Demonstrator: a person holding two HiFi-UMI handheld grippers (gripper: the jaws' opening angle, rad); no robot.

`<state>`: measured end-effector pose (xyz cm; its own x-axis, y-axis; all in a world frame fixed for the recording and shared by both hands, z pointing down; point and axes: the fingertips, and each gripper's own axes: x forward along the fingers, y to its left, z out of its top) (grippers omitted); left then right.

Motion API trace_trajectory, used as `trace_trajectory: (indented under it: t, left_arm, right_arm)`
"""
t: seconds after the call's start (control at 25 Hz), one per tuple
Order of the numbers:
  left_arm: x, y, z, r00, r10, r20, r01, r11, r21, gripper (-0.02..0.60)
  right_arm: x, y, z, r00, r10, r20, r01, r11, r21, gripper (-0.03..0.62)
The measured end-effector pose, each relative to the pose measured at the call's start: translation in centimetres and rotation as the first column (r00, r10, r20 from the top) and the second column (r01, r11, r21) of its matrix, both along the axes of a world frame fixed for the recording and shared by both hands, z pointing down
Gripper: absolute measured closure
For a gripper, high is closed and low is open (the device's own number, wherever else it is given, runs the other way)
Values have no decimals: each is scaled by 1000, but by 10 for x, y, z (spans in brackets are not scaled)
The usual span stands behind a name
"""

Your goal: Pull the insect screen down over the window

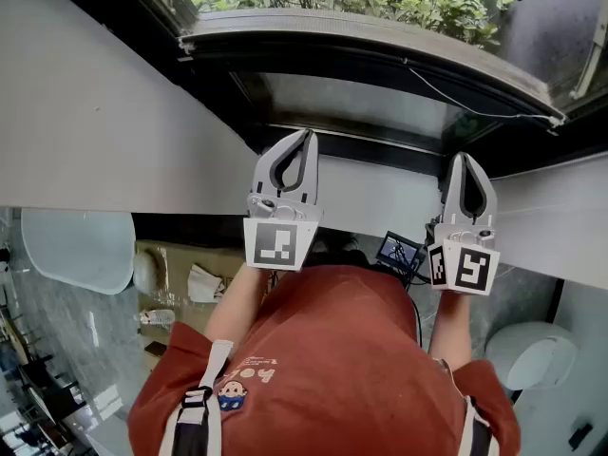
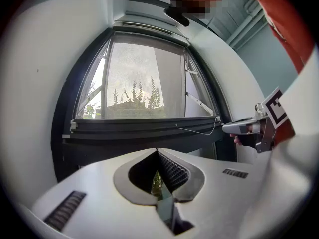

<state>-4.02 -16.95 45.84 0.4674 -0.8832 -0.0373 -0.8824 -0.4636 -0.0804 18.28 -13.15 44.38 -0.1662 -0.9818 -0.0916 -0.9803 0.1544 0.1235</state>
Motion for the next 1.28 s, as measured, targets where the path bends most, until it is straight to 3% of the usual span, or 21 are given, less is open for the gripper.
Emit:
trace_trajectory:
  t: [0.4,1.28]
  left_arm:
    - [3,3,-4,1000,10,26,-10,1000,23,577]
    - [5,2,-3,999,12,35,-13,1000,21,577]
  right_arm:
    - [2,6,-15,1000,29,-10,-29,998,63,585]
    - [13,6,-17,997,72,-16,-71,996,59,585]
